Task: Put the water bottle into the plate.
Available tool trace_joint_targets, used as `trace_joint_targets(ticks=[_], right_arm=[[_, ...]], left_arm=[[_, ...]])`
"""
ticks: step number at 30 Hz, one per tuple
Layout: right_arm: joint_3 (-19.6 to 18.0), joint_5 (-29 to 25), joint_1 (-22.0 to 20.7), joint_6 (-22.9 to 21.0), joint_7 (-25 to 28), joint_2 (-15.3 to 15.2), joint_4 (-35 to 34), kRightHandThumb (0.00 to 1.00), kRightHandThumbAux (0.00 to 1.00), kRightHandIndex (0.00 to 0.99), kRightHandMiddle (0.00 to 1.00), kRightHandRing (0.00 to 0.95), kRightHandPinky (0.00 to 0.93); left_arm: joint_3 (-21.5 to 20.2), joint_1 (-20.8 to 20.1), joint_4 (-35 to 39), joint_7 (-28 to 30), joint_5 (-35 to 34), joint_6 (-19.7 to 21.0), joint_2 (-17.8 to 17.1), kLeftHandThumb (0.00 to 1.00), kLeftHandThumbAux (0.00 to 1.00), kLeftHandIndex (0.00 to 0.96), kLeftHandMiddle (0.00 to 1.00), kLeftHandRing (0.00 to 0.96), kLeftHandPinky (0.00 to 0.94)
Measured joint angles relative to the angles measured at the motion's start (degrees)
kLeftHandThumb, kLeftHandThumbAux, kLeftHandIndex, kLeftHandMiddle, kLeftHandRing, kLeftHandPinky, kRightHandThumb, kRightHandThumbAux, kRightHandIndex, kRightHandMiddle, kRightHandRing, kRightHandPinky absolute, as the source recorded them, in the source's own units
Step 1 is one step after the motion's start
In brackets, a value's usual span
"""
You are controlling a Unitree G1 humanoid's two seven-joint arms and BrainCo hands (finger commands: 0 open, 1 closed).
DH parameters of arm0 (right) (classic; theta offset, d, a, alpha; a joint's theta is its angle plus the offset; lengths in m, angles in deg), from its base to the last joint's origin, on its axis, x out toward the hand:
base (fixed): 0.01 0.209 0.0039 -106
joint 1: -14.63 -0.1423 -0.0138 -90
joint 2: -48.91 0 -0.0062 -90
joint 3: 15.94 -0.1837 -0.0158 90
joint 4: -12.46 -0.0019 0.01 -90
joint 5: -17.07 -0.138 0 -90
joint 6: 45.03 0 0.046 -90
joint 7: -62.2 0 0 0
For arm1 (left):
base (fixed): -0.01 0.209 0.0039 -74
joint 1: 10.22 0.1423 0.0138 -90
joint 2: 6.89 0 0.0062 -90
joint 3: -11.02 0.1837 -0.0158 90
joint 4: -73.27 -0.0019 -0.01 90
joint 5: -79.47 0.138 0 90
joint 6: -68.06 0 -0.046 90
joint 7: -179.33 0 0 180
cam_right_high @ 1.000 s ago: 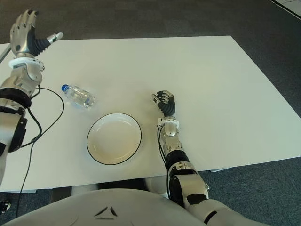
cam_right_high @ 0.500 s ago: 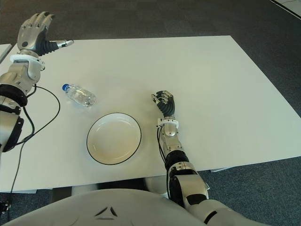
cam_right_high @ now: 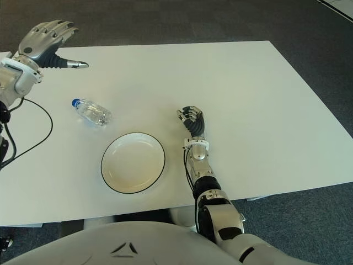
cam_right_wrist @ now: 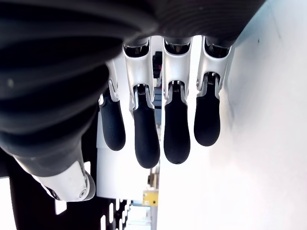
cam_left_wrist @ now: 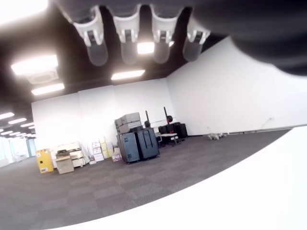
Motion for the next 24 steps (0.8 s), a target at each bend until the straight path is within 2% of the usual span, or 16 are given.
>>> trace_joint_targets(ticks=[6, 15, 24], right_arm=[[0.1, 0.0, 0.0, 0.1, 0.1, 0.0, 0.2, 0.707, 0.73, 0.427, 0.558, 0.572, 0.543], [0.5, 0.0, 0.0, 0.1, 0.0, 0.1, 0.2, 0.707, 0.73, 0.428, 0.56, 0.571, 0.545], [0.5, 0.0, 0.0, 0.3, 0.0, 0.1, 0.4, 0.706, 0.73, 0.427, 0.558, 0.572, 0.563]], left_arm=[[3.7, -0.1, 0.3, -1.2, 4.2, -1.5, -2.1, 0.477, 0.177, 0.0, 0.0, 0.0, 0.0], [6.9, 1.1, 3.7, -2.7, 7.9, -5.6, -5.8, 0.479, 0.182, 0.0, 0.0, 0.0, 0.0], [10.6, 2.8, 3.6, -2.7, 11.4, -6.5, -6.5, 0.477, 0.182, 0.0, 0.0, 0.0, 0.0]])
